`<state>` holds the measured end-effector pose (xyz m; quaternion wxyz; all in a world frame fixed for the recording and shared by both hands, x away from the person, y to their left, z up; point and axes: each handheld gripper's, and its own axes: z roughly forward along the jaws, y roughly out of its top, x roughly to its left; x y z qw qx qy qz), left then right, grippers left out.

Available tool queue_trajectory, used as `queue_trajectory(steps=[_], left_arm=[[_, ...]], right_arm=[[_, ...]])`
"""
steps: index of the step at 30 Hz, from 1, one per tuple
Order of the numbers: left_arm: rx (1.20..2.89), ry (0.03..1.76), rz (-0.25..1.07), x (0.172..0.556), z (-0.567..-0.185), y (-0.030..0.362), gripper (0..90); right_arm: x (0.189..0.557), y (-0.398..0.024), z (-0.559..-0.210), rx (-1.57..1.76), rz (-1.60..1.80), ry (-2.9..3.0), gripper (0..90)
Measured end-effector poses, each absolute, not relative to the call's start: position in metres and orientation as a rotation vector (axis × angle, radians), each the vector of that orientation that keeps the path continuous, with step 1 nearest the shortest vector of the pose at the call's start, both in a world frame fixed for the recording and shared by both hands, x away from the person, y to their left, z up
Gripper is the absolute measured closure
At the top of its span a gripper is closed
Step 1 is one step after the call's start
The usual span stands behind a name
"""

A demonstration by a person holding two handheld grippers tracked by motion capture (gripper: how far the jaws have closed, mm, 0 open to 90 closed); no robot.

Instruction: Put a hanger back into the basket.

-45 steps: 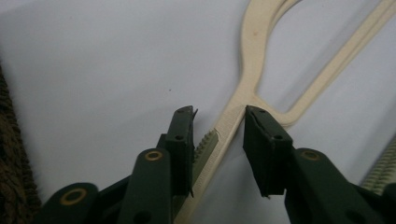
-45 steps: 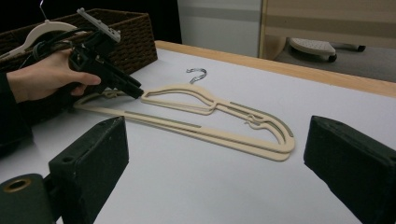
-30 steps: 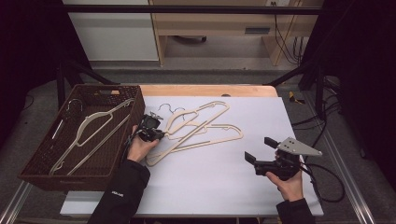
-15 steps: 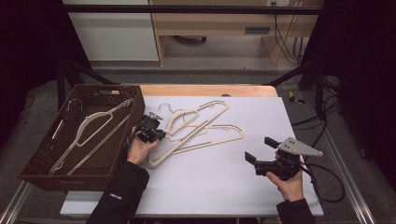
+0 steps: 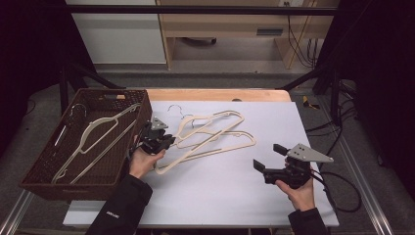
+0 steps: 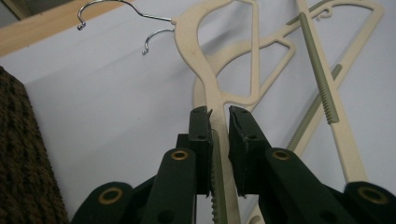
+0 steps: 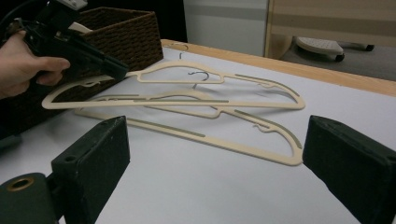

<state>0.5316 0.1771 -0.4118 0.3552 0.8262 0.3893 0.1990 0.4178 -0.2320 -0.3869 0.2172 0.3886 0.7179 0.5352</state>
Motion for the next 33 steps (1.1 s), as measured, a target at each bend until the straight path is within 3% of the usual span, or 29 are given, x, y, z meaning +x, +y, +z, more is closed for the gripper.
queue_trajectory(steps=[11,18,33], left_arm=[[2.105,0.918,0.571,0.503,-0.398,0.173,79.5],[2.101,0.882,0.582,0.487,-0.398,0.173,79.6],[2.087,0.846,0.603,0.474,-0.393,0.171,79.6]], right_arm=[[0.435,-0.197,-0.385,1.012,1.491,2.05,9.8],[0.468,-0.152,-0.384,1.031,1.542,2.062,15.7],[0.517,-0.095,-0.379,1.041,1.499,2.122,18.0]])
